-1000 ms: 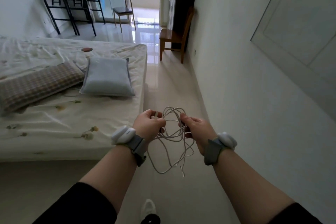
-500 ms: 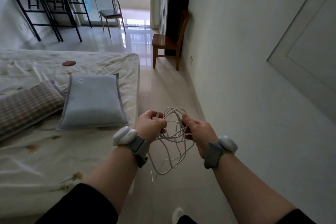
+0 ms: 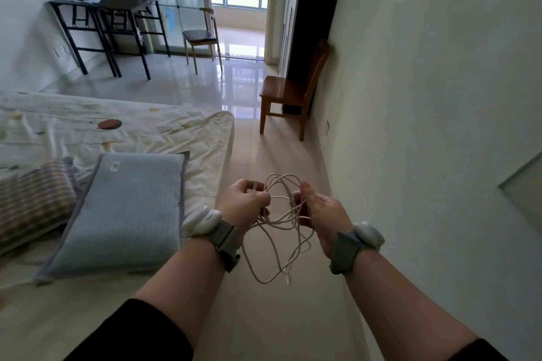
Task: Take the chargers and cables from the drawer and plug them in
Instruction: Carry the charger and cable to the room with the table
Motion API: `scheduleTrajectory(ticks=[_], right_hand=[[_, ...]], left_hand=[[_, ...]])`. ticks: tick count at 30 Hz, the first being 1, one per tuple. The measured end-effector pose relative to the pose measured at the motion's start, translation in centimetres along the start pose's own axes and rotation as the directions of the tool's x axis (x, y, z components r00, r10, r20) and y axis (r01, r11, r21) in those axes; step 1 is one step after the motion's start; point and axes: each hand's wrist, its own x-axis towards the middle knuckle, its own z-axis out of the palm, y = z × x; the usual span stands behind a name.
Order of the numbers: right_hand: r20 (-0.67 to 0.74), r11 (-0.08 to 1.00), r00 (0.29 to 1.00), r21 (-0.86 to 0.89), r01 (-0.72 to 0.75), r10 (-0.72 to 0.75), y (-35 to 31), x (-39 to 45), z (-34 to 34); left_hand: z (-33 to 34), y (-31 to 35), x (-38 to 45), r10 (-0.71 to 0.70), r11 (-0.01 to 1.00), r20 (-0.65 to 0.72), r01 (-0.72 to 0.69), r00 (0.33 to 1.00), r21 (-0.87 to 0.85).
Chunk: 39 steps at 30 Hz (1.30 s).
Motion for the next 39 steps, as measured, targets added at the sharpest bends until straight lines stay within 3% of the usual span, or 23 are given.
scheduleTrajectory(ticks=[6,18,26,39], right_hand=[[-0.006,1.000,1.000,-0.009,-0.023,0.023,-2.4,9.0,0.4],[-0.180,0.997,0.981,0.005,-0.074,0.074,-8.1,25.6,3.6],[-0.079,0.995,0.994,0.068,-0.069,0.074,-11.9,37.9,7.2],[0.079,0.996,0.994,0.043,-0.074,0.071,-20.8,59.6,7.3]], left_hand=[[1.6,2.8,9.0,0.003,1.000,-0.018,-0.003,1.000,-0.008],[0.5,8.1,27.1,0.012,1.000,0.051,-0.012,0.999,-0.011],[-0.5,11.4,39.8,-0.014,1.000,0.042,0.013,0.999,0.015],[3.3,17.7,61.3,-0.069,0.997,-0.111,0.071,0.991,0.014]])
